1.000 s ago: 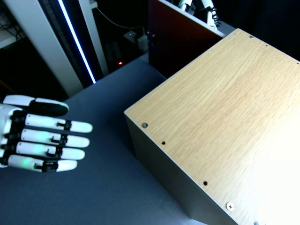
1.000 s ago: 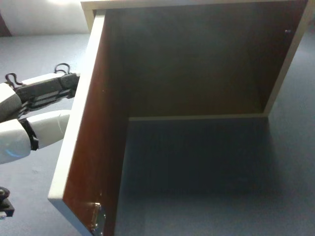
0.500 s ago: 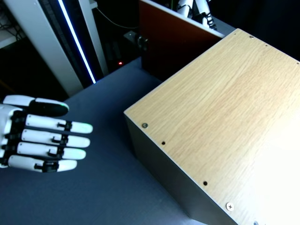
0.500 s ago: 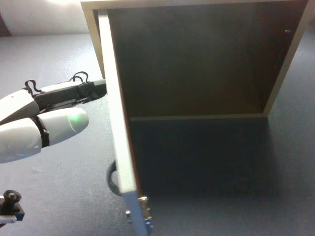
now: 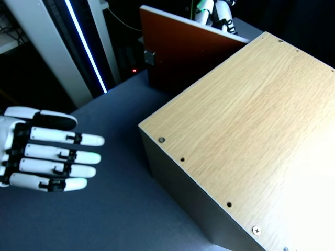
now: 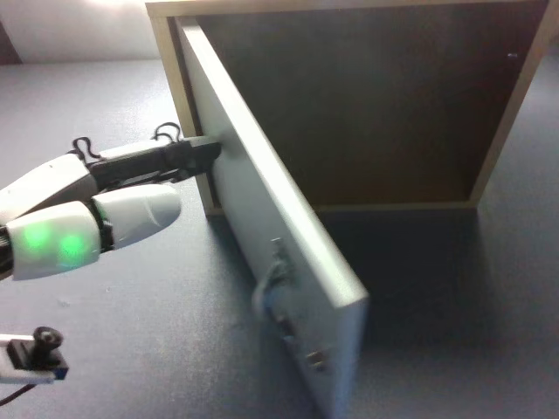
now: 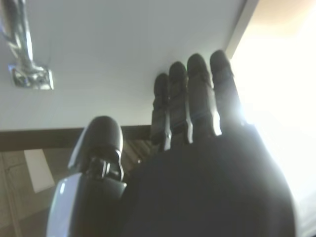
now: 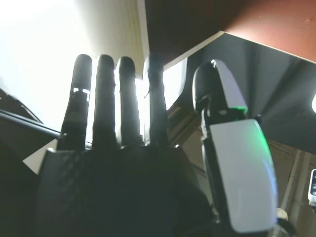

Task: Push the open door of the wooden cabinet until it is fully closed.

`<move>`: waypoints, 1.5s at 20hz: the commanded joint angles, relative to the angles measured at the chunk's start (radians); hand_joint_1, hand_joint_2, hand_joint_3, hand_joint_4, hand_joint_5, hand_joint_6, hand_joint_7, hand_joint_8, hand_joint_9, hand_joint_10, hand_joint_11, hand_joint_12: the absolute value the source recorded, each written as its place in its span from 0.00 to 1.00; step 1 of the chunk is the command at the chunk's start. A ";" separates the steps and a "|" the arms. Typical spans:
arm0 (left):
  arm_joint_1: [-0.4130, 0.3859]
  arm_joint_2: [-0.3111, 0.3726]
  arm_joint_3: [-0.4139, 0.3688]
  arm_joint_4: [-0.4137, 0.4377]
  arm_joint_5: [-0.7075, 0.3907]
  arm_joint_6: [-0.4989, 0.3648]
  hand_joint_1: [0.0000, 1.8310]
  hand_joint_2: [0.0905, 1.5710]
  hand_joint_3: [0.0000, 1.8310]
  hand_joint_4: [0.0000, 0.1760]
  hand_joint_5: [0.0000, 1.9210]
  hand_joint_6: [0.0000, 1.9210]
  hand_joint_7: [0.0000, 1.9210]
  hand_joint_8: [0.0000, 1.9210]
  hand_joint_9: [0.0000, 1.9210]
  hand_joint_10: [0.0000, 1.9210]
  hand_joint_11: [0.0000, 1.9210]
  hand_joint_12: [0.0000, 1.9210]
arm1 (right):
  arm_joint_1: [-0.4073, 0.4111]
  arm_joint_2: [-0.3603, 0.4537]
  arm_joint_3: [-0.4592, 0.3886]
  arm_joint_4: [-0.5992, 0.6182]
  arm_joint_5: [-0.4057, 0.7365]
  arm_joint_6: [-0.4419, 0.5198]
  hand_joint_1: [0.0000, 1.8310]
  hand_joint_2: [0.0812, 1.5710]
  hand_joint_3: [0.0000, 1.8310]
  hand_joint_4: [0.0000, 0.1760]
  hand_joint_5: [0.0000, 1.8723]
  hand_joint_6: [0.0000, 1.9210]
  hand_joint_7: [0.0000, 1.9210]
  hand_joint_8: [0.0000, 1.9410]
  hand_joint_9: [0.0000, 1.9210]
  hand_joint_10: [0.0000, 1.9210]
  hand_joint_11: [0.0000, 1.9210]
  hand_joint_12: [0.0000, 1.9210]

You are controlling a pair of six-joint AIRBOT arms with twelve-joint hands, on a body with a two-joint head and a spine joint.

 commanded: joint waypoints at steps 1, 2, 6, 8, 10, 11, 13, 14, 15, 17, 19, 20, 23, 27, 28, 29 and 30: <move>-0.016 -0.004 0.005 0.007 -0.119 -0.006 0.05 0.99 0.00 0.00 0.16 0.00 0.18 0.00 0.16 0.00 0.09 0.05 | 0.009 0.000 0.004 0.029 0.122 0.008 0.35 0.82 0.00 0.14 0.29 0.00 0.18 0.00 0.16 0.00 0.00 0.46; -0.029 -0.014 0.011 0.016 -0.112 -0.006 0.05 0.99 0.00 0.00 0.17 0.00 0.18 0.00 0.16 0.00 0.10 0.05 | 0.009 0.000 0.004 0.029 0.122 0.008 0.35 0.82 0.00 0.14 0.29 0.00 0.19 0.00 0.16 0.00 0.00 0.46; -0.057 -0.038 0.025 0.033 -0.100 -0.006 0.08 1.00 0.00 0.00 0.17 0.00 0.18 0.00 0.15 0.00 0.09 0.03 | 0.009 0.000 0.004 0.029 0.122 0.008 0.35 0.81 0.00 0.17 0.30 0.00 0.19 0.00 0.17 0.00 0.00 0.47; -0.069 -0.051 0.033 0.034 -0.098 -0.006 0.06 1.00 0.01 0.00 0.17 0.00 0.18 0.00 0.15 0.00 0.09 0.02 | 0.009 0.000 0.004 0.029 0.122 0.008 0.34 0.81 0.00 0.15 0.29 0.00 0.19 0.00 0.16 0.00 0.00 0.46; -0.088 -0.067 0.043 0.042 -0.091 -0.006 0.07 1.00 0.01 0.00 0.17 0.00 0.17 0.00 0.13 0.00 0.08 0.01 | 0.009 0.000 0.004 0.029 0.122 0.008 0.35 0.81 0.00 0.16 0.29 0.00 0.19 0.00 0.17 0.00 0.00 0.47; -0.102 -0.075 0.048 0.048 -0.084 -0.006 0.06 1.00 0.01 0.00 0.17 0.00 0.17 0.00 0.13 0.00 0.07 0.01 | 0.009 0.000 0.004 0.029 0.122 0.008 0.36 0.81 0.00 0.10 0.29 0.00 0.19 0.00 0.17 0.00 0.00 0.48; -0.127 -0.097 0.063 0.055 -0.074 -0.006 0.02 1.00 0.01 0.00 0.17 0.00 0.17 0.00 0.14 0.00 0.09 0.01 | 0.009 0.000 0.005 0.029 0.123 0.008 0.38 0.81 0.00 0.10 0.29 0.00 0.19 0.00 0.17 0.00 0.00 0.47; -0.140 -0.110 0.072 0.059 -0.065 -0.006 0.01 1.00 0.01 0.00 0.17 0.00 0.17 0.00 0.15 0.01 0.12 0.02 | 0.009 -0.001 0.005 0.029 0.123 0.008 0.38 0.81 0.00 0.11 0.29 0.00 0.19 0.00 0.17 0.00 0.00 0.47; -0.156 -0.123 0.080 0.066 -0.055 -0.006 0.04 0.99 0.01 0.00 0.17 0.00 0.18 0.00 0.16 0.00 0.13 0.03 | 0.009 -0.001 0.005 0.029 0.123 0.008 0.38 0.81 0.00 0.10 0.29 0.00 0.19 0.00 0.17 0.00 0.00 0.47; -0.174 -0.137 0.089 0.076 -0.042 -0.006 0.07 0.99 0.00 0.00 0.17 0.00 0.18 0.00 0.15 0.00 0.14 0.03 | 0.010 -0.001 0.006 0.029 0.123 0.008 0.38 0.81 0.00 0.13 0.29 0.00 0.19 0.00 0.16 0.00 0.00 0.47; -0.186 -0.149 0.096 0.081 -0.037 -0.006 0.06 0.99 0.00 0.00 0.17 0.00 0.17 0.00 0.15 0.00 0.14 0.03 | 0.011 -0.001 0.006 0.029 0.123 0.008 0.38 0.81 0.00 0.16 0.29 0.00 0.19 0.00 0.17 0.00 0.00 0.47; -0.195 -0.159 0.102 0.084 -0.036 -0.006 0.09 0.98 0.00 0.00 0.17 0.00 0.17 0.00 0.15 0.00 0.15 0.03 | 0.011 -0.002 0.006 0.029 0.123 0.008 0.39 0.81 0.00 0.14 0.29 0.00 0.19 0.00 0.17 0.00 0.00 0.48; -0.213 -0.178 0.113 0.090 -0.028 -0.006 0.07 0.99 0.00 0.00 0.16 0.00 0.15 0.00 0.13 0.00 0.12 0.02 | 0.011 -0.003 0.008 0.029 0.123 0.008 0.38 0.81 0.00 0.24 0.29 0.00 0.19 0.00 0.17 0.00 0.00 0.49; -0.246 -0.207 0.140 0.099 -0.015 -0.006 0.17 0.98 0.00 0.00 0.18 0.00 0.17 0.00 0.15 0.00 0.12 0.02 | 0.012 -0.004 0.009 0.030 0.124 0.008 0.38 0.81 0.00 0.21 0.29 0.00 0.18 0.00 0.17 0.00 0.00 0.50; -0.257 -0.213 0.147 0.102 -0.011 -0.006 0.20 0.97 0.00 0.00 0.19 0.00 0.19 0.01 0.17 0.01 0.14 0.03 | 0.012 -0.005 0.010 0.031 0.124 0.008 0.36 0.81 0.00 0.24 0.29 0.00 0.18 0.00 0.17 0.00 0.00 0.50; -0.272 -0.219 0.153 0.109 -0.005 -0.006 0.22 0.96 0.00 0.00 0.19 0.00 0.20 0.00 0.18 0.01 0.14 0.04 | 0.013 -0.006 0.011 0.031 0.124 0.008 0.36 0.81 0.00 0.27 0.29 0.00 0.18 0.00 0.17 0.00 0.00 0.51; -0.288 -0.225 0.161 0.119 0.007 -0.006 0.22 0.97 0.00 0.00 0.18 0.00 0.19 0.00 0.18 0.00 0.14 0.04 | 0.013 -0.007 0.013 0.031 0.124 0.008 0.38 0.81 0.00 0.25 0.29 0.00 0.18 0.00 0.17 0.00 0.00 0.52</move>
